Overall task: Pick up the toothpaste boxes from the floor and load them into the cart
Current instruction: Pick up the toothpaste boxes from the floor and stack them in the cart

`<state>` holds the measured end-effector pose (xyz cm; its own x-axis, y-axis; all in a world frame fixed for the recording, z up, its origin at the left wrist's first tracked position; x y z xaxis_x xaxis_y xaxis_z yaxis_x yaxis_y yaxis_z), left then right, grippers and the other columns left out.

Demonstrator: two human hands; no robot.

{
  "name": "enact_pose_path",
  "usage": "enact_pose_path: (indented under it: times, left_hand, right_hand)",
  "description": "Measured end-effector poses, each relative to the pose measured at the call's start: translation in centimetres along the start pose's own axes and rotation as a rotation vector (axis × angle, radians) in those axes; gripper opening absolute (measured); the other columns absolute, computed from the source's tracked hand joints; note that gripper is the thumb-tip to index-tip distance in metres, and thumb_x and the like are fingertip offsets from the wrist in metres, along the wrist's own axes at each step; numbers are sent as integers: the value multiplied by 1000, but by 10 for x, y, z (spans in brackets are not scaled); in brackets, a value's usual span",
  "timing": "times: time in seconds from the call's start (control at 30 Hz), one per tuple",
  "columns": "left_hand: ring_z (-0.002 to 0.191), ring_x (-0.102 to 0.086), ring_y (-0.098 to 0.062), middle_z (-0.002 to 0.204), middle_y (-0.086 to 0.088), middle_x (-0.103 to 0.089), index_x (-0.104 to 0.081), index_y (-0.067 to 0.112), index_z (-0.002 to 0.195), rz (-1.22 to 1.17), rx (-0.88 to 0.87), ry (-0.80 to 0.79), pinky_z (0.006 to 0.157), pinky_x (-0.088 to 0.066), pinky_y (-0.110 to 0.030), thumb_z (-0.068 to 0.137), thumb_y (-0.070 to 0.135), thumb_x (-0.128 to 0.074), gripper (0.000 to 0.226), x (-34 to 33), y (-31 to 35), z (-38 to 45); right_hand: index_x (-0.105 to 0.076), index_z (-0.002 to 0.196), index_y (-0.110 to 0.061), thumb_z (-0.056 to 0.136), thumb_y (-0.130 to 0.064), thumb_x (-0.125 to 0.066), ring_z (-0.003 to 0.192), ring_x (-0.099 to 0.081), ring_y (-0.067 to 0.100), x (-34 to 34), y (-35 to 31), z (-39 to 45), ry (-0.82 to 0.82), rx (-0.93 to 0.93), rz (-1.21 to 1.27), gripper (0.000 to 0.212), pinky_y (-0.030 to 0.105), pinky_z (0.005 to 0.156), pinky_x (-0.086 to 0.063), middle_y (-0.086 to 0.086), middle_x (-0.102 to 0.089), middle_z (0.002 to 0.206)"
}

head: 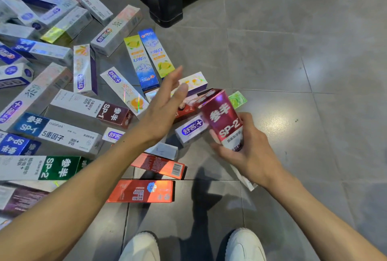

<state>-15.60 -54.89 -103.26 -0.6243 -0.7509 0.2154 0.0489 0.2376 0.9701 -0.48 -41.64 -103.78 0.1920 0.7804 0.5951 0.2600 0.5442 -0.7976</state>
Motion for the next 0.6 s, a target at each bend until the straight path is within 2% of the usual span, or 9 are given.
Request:
enact_pose_path:
  times: [0.1,0.17,0.27,0.33,0.4,0.5,0.6]
  left_hand:
    - [138,-41,-5,150,10,-44,-35,31,150,219,-7,50,114,-37,-36,96,56,-47,61,-1,-23,14]
    - [136,-46,-15,149,2,-46,-34,26,151,411,-22,-31,112,-40,-43,92,60,-53,71,-23,-40,24]
    - [137,-42,-26,150,-4,-43,-31,24,154,822,-67,-218,109,-39,-43,90,63,-60,80,-75,-65,37]
    - [135,-42,-29,148,-4,-45,-30,23,154,1068,-138,-249,106,-37,-46,85,72,-56,88,-101,-74,44]
    - [130,-43,-31,145,-7,-46,-29,19,154,1249,-205,-218,103,-38,-47,84,72,-56,91,-120,-76,52]
    - [124,-45,-32,139,-11,-46,-27,16,154,1309,-190,-135,96,-41,-46,92,55,-58,80,-131,-76,63]
    - [112,-51,-36,123,-16,-51,-37,14,147,1112,-165,-94,86,-46,-46,95,40,-60,63,-131,-78,67]
  right_hand:
    - [-35,117,-36,78,-50,-75,85,-61,-11,24,13,0,103,-126,130,58,4,63,-44,-18,-63,97]
    - [-37,111,-39,76,-55,-72,84,-63,-9,36,26,-1,164,-191,211,53,7,62,-44,-18,-65,92]
    - [-36,108,-48,83,-49,-72,86,-66,-4,47,50,-3,231,-266,309,44,16,67,-47,-25,-65,93]
    - [-36,108,-51,87,-46,-71,89,-67,-1,51,63,-4,261,-286,346,42,20,71,-48,-28,-63,94]
    - [-36,110,-51,87,-45,-70,90,-67,1,54,72,-6,276,-308,367,42,17,70,-49,-26,-63,95]
    - [-35,120,-42,89,-43,-69,88,-66,-2,57,80,-7,280,-331,404,46,11,64,-50,-31,-60,92]
    - [-36,124,-41,88,-41,-70,89,-67,-1,62,86,-5,307,-349,427,50,14,65,-51,-29,-60,96]
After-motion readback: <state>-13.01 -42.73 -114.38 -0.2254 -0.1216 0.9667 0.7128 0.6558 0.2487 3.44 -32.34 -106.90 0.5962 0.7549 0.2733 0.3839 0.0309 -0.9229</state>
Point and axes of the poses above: each hand's wrist, its own z-axis towards the middle knuckle, its own x-axis out of the back of the hand, y = z × x, the point moved 9 cm from there along z, towards the middle knuckle
